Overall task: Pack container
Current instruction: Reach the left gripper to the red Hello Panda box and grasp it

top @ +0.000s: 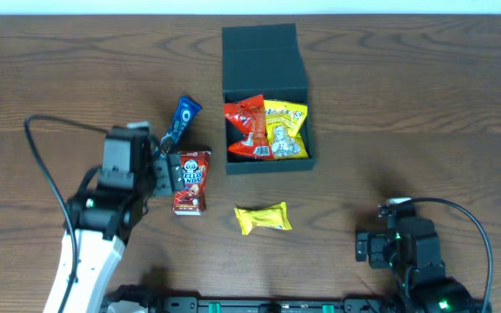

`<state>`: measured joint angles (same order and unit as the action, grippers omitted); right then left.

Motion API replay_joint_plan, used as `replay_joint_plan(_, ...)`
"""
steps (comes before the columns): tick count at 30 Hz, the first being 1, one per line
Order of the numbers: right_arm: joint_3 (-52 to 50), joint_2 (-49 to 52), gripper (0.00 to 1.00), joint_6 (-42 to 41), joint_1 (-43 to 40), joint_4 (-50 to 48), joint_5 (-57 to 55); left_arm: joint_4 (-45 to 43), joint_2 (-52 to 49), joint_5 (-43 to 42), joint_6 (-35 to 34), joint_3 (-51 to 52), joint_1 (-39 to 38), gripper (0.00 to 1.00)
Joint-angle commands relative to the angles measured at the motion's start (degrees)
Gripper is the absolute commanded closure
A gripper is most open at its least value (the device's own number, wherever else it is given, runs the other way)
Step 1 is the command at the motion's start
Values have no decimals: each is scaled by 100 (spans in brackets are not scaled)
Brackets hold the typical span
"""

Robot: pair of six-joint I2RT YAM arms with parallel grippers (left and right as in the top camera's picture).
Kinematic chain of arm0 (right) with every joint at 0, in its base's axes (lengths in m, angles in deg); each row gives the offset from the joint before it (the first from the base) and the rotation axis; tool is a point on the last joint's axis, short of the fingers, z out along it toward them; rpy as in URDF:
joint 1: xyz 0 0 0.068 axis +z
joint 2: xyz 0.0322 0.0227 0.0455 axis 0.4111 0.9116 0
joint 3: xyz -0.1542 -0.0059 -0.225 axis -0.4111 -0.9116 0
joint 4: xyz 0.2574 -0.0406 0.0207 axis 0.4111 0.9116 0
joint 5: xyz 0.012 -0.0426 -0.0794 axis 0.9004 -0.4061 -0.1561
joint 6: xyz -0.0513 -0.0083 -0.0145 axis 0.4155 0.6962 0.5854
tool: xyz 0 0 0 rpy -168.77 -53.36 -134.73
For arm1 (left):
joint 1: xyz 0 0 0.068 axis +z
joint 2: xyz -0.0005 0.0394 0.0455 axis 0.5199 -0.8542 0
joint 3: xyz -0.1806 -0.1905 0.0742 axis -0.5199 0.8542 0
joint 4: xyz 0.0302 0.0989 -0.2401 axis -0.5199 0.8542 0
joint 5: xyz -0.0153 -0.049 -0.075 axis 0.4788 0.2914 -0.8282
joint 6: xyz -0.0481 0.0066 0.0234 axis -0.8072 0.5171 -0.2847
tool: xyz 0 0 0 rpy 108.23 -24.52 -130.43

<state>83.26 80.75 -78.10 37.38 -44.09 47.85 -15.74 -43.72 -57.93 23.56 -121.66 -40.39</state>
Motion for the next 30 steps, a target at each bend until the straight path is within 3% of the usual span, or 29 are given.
replay_joint_plan(1,-17,-28,1,-85,-28,4,2,407,-428,-103,437,-785,-225,5)
replay_joint_plan(4,-17,-28,1,-85,-28,4,4,874,-946,-55,1207,-1456,-339,5)
replay_joint_plan(8,-17,-28,1,-85,-28,4,4,1309,-1832,975,1401,-2422,-345,5)
replay_joint_plan(11,-17,-28,1,-85,-28,4,4,1578,-2402,1497,2020,-2898,-345,5)
replay_joint_plan(19,-17,-28,1,-85,-28,4,2,1300,-3486,1132,2966,-3200,-83,5)
replay_joint_plan(25,-17,-28,1,-85,-28,4,2,940,-4253,905,2986,-3202,15,5)
replay_joint_plan(30,-17,-28,1,-85,-28,4,4,1014,-4393,529,1445,-3202,-74,5)
